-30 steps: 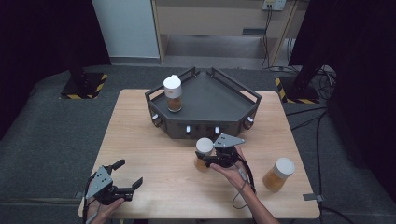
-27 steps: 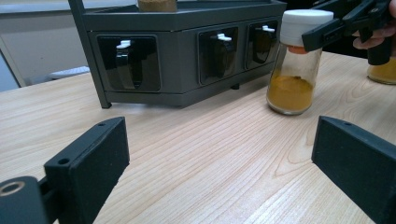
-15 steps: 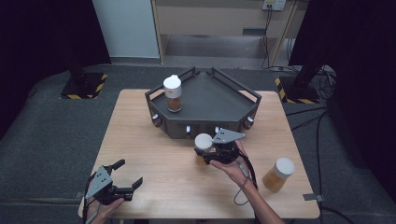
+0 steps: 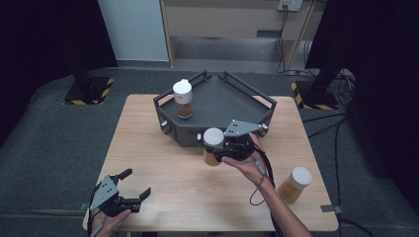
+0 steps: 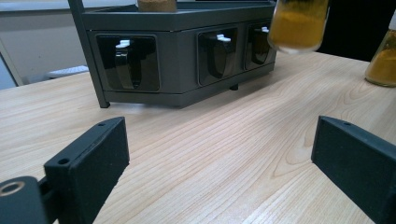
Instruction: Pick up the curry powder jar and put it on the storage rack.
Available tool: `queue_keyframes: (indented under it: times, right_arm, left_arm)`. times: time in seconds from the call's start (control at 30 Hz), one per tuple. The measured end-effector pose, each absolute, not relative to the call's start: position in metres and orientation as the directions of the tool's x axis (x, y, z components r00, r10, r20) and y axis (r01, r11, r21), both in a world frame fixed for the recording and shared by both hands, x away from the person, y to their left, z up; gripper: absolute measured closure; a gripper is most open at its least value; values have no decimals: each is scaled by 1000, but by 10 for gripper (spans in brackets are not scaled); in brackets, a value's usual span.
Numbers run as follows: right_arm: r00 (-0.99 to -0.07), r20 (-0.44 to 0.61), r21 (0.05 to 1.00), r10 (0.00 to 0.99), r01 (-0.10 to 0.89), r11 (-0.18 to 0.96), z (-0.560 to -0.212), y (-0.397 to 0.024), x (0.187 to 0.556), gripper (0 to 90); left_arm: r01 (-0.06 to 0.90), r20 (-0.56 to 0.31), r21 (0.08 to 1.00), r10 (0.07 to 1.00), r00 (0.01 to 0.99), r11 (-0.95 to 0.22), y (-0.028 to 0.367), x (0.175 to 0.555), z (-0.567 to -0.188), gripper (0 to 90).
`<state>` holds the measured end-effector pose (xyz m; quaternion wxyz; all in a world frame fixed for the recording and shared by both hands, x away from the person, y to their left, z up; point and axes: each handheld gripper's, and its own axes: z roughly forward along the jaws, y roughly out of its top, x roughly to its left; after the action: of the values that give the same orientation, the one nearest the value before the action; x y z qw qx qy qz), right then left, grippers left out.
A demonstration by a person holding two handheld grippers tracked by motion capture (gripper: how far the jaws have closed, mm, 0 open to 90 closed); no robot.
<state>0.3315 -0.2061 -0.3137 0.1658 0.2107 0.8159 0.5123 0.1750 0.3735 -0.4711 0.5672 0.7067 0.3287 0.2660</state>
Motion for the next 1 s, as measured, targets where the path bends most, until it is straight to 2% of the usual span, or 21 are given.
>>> queue_keyframes:
  times: [0.57,1.0]
  right_arm:
    - [-830,-64,912,555,177,370,-263,-194,354,338]
    - [-786,-58,915,615,204,348,-247,-189,384,338]
  left_arm:
    - [166,-2,977,767,641,-136,374,175,-471,31]
    - [170,-5,976,768,640,-135,374,175,-471,31]
